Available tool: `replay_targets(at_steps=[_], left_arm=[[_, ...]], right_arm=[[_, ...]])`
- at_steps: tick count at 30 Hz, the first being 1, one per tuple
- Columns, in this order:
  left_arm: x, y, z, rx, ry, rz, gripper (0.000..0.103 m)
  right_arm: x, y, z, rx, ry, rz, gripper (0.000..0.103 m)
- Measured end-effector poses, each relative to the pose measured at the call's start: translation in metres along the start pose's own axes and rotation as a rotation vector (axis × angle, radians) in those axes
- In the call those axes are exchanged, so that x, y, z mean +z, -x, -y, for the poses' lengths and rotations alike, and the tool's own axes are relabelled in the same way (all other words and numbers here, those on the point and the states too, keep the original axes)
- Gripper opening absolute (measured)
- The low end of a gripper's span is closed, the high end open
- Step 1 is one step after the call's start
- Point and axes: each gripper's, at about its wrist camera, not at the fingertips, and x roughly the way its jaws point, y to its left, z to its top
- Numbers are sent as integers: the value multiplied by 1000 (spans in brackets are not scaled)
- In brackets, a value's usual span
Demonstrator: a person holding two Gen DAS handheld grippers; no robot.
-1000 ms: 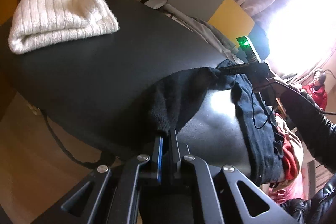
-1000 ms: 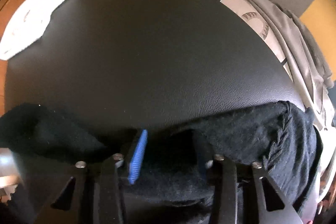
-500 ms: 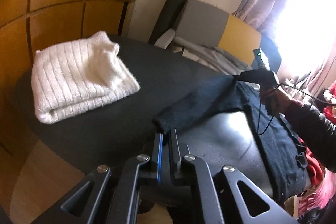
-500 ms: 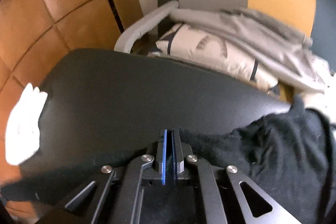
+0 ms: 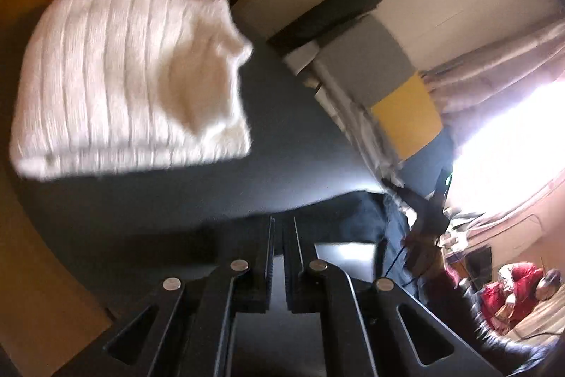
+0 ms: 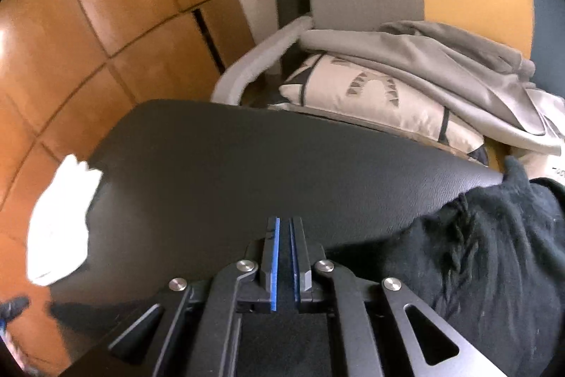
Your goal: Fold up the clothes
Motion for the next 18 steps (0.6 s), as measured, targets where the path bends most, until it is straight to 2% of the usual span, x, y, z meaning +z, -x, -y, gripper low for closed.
replay_targets(at_steps=[3, 5, 6, 9, 12, 15, 18], left_arm=[[3, 5, 5, 150, -112, 36, 4], [0, 3, 6, 232, -156, 36, 4], [-4, 2, 6, 248, -170, 32, 5], [-21, 3, 5, 273, -213, 17, 13], [-36, 7, 0, 215, -231, 6, 18], [-40, -3, -8, 159, -173, -42, 27], [-42, -15, -12, 188, -185, -51, 34]], right_arm=[[-11, 11, -16, 41, 61, -13, 6], [-37, 0, -43, 71, 144, -71, 6], [-46, -6, -54, 87, 171, -94, 6], [-68, -26, -83, 107, 233, -146, 6], [-77, -42, -100, 98, 255, -168, 6], [-72, -47, -102, 94, 215, -160, 6], [-63, -54, -97, 89, 163, -156, 6]])
